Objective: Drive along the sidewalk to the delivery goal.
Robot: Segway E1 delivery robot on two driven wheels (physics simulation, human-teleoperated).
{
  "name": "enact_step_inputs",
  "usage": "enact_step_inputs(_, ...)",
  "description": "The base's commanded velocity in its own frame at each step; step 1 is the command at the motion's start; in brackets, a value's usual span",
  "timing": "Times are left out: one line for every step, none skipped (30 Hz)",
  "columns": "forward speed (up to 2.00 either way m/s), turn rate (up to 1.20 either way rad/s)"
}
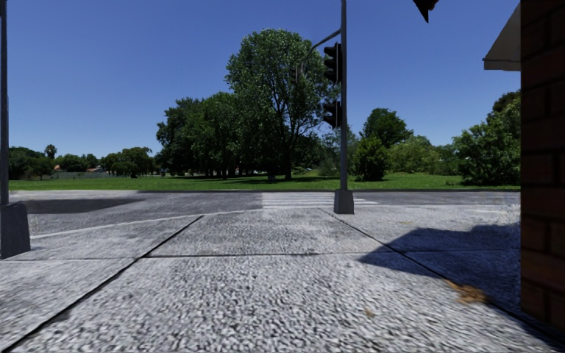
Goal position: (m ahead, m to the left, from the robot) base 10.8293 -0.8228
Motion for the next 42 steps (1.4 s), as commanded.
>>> enact_step_inputs(1.94,0.00)
enact_step_inputs(1.94,0.00)
enact_step_inputs(1.94,0.00)
enact_step_inputs(1.94,0.00)
enact_step_inputs(1.94,0.00)
enact_step_inputs(1.94,0.00)
enact_step_inputs(1.94,0.00)
enact_step_inputs(1.94,0.00)
enact_step_inputs(1.94,0.00)
enact_step_inputs(1.94,0.00)
enact_step_inputs(1.94,0.00)
enact_step_inputs(1.94,0.00)
enact_step_inputs(1.94,0.00)
enact_step_inputs(1.94,0.00)
enact_step_inputs(1.94,0.00)
enact_step_inputs(1.94,0.00)
enact_step_inputs(1.94,0.00)
enact_step_inputs(1.94,0.00)
enact_step_inputs(1.94,0.00)
enact_step_inputs(1.94,0.00)
enact_step_inputs(1.94,0.00)
enact_step_inputs(1.94,0.00)
enact_step_inputs(1.94,0.00)
enact_step_inputs(1.94,0.00)
enact_step_inputs(1.94,0.00)
enact_step_inputs(1.94,0.00)
enact_step_inputs(1.94,0.00)
enact_step_inputs(1.94,0.00)
enact_step_inputs(1.94,0.00)
enact_step_inputs(1.94,0.00)
enact_step_inputs(1.94,0.00)
enact_step_inputs(1.94,0.00)
enact_step_inputs(1.94,0.00)
enact_step_inputs(1.94,0.00)
enact_step_inputs(1.94,0.00)
enact_step_inputs(1.94,0.00)
enact_step_inputs(1.94,0.00)
enact_step_inputs(1.94,0.00)
enact_step_inputs(1.94,0.00)
enact_step_inputs(1.94,0.00)
enact_step_inputs(1.94,0.00)
enact_step_inputs(1.94,0.00)
